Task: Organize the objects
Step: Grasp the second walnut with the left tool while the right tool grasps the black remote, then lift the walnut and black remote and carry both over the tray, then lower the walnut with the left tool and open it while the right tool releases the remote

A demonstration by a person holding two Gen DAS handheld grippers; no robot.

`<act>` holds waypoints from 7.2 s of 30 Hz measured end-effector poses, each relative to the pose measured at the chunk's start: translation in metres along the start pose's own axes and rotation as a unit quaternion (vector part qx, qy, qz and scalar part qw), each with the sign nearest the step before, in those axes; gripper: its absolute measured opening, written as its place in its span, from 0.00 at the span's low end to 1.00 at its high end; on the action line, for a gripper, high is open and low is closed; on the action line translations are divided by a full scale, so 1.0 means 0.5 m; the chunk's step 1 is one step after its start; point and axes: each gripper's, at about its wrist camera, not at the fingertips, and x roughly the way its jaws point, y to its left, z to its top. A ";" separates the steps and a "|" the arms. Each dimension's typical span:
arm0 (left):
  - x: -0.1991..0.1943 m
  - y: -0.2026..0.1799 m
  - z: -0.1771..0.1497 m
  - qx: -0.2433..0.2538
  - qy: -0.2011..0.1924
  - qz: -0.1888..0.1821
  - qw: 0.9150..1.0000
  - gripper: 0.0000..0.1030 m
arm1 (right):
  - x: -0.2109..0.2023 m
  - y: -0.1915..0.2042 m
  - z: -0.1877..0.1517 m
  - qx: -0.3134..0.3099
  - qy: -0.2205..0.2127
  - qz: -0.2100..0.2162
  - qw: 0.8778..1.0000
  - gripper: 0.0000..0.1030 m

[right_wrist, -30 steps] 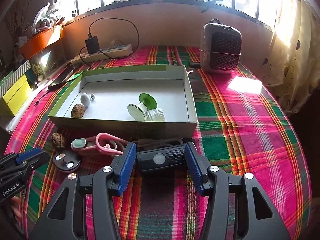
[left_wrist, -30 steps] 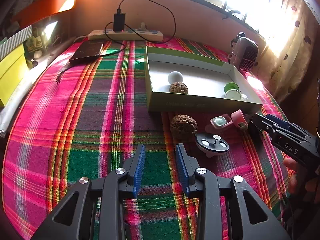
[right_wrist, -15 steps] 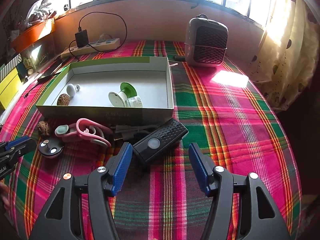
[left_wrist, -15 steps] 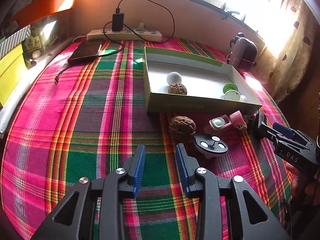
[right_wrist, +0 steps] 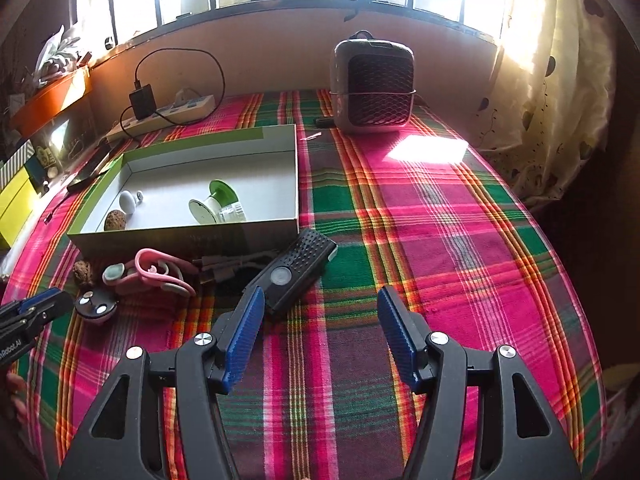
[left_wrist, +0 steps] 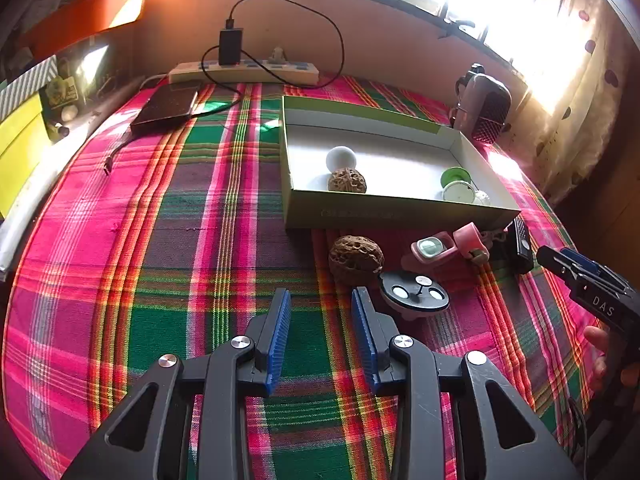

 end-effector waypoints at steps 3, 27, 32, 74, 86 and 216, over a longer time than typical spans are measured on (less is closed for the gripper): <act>0.001 0.001 0.001 -0.002 0.001 0.001 1.000 0.29 | 0.015 0.017 0.016 0.000 0.003 0.009 1.000 0.58; 0.014 0.003 0.012 -0.008 0.005 -0.014 1.000 0.33 | 0.056 -0.036 0.002 0.015 0.038 -0.026 0.999 0.58; 0.019 -0.005 0.019 -0.004 0.008 -0.020 1.000 0.33 | 0.074 -0.037 0.004 0.016 0.045 -0.006 0.999 0.58; 0.062 -0.024 0.052 0.006 0.013 -0.002 1.000 0.32 | 0.100 -0.030 0.029 -0.013 0.041 0.007 0.999 0.60; 0.061 -0.021 0.050 0.005 0.010 0.007 1.000 0.28 | 0.096 -0.036 0.027 -0.004 0.038 0.002 0.999 0.52; 0.213 -0.032 0.283 0.081 0.009 0.048 0.995 0.29 | 0.259 0.230 0.215 -0.095 0.076 0.116 0.986 0.28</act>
